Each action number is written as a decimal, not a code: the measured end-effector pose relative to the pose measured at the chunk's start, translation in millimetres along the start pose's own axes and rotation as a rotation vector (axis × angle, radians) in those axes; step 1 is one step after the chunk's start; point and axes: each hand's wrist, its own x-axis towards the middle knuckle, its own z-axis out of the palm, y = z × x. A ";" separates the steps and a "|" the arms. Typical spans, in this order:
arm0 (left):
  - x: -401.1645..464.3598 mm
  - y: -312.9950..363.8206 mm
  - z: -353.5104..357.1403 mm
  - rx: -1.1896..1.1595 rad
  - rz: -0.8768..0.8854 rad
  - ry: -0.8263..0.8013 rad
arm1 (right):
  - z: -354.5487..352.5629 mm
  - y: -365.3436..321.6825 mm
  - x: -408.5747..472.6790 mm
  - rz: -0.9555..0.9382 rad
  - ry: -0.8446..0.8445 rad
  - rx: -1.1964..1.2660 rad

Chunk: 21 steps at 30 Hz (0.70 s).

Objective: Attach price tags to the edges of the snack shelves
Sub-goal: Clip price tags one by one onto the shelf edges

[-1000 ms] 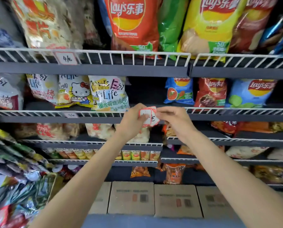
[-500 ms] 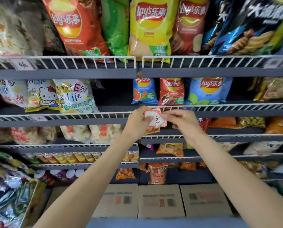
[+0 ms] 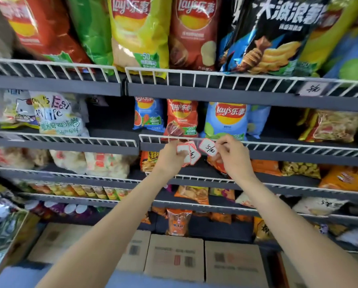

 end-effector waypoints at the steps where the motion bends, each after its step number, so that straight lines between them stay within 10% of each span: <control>1: 3.1 2.1 7.4 0.016 -0.013 -0.019 | -5.3 5.9 4.3 -0.010 0.002 -0.028; 21: 27.0 1.4 42.4 0.110 0.012 -0.089 | -19.0 30.6 40.4 -0.236 0.057 -0.283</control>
